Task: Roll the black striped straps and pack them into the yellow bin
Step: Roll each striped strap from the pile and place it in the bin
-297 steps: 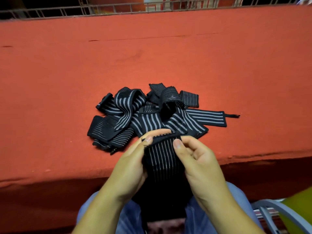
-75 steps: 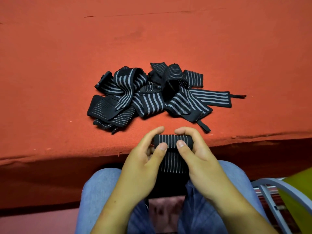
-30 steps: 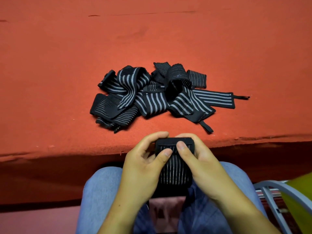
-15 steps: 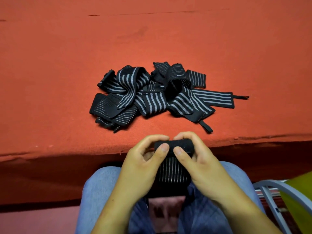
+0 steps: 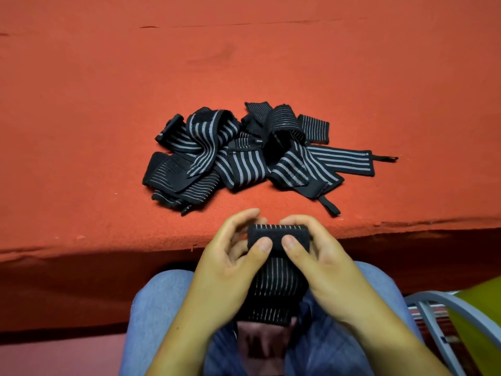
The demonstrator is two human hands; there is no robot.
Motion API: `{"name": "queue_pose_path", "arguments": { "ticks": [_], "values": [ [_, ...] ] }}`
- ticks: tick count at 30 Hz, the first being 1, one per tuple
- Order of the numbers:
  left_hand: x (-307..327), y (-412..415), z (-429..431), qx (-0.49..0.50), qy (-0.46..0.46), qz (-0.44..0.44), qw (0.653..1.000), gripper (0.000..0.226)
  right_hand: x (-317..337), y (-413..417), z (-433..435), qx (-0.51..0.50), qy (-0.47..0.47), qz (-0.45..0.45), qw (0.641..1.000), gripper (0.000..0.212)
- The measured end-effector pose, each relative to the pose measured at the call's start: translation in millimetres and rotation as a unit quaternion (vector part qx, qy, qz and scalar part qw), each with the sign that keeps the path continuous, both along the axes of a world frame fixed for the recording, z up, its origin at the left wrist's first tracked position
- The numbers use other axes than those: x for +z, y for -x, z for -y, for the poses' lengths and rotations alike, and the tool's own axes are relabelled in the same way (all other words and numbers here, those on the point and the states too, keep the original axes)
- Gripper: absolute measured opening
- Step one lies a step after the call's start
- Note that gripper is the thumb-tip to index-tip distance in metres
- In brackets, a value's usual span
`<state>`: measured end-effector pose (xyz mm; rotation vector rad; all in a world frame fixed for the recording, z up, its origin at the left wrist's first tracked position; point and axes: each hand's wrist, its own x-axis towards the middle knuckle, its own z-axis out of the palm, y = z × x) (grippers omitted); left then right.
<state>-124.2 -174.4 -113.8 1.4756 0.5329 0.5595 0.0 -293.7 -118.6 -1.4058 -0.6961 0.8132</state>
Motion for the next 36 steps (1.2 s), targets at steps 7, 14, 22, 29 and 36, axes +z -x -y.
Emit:
{"name": "queue_pose_path", "arguments": {
  "ticks": [7, 14, 22, 29, 36],
  "values": [
    [-9, -2, 11, 0.0, -0.107, -0.041, 0.993, 0.03, -4, 6, -4, 0.005, 0.011, -0.043, 0.999, 0.026],
    [-6, -2, 14, 0.003, -0.103, -0.036, 0.994, 0.032, -5, 10, -5, -0.012, 0.021, 0.012, 1.0, 0.018],
    [-1, 5, 1, -0.006, -0.079, -0.032, 0.996, 0.039, -7, 3, -2, -0.002, 0.015, -0.04, 0.999, 0.022],
    [0, 3, 2, -0.016, -0.05, -0.001, 0.999, 0.039, -9, 0, -2, -0.016, 0.016, -0.059, 0.998, 0.052],
    [8, 0, -2, -0.014, -0.034, -0.055, 0.998, 0.031, -6, -6, 2, 0.039, 0.019, -0.055, 0.998, 0.035]
  ]
}}
